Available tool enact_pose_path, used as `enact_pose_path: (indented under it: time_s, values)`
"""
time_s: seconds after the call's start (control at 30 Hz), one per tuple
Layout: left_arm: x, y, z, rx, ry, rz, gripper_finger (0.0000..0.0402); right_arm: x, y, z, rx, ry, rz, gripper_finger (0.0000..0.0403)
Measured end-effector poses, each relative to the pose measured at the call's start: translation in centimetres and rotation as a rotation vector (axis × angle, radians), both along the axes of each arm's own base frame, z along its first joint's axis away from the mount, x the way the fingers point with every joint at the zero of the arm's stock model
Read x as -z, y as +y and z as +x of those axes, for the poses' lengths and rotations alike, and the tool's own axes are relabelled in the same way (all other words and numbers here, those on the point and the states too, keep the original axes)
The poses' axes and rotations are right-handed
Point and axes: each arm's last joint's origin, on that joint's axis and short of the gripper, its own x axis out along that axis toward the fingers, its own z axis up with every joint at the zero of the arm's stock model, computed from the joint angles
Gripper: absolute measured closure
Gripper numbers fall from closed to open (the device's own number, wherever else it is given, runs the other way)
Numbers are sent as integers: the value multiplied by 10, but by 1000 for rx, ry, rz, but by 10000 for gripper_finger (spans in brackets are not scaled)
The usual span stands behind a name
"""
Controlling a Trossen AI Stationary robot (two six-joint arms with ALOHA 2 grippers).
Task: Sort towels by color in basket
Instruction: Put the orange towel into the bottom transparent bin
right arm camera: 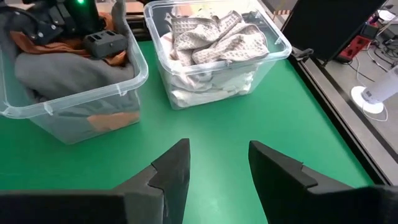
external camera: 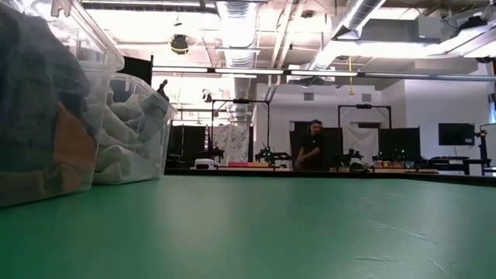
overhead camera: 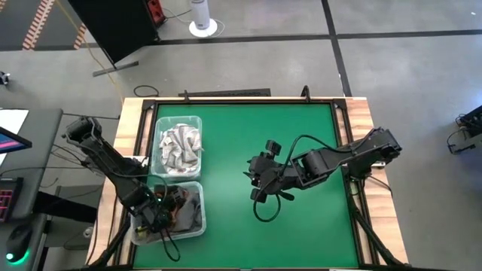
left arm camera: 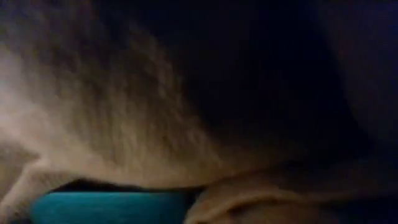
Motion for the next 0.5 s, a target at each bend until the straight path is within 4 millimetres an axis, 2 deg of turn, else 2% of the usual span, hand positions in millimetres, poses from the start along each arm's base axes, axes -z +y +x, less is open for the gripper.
enact_pose_path:
  time_s: [0.23, 0.4, 0.5]
  values:
    - [-18, 5, -7, -34, 53, -56, 268, -1, 0, 1, 1, -15, 5, 211]
    - [-43, 0, -3, -35, 26, -94, 218, -1, 0, 1, 1, -15, 5, 211]
    - [-59, 0, -2, -40, 23, -94, 204, -1, -1, 1, 3, -15, 5, 211]
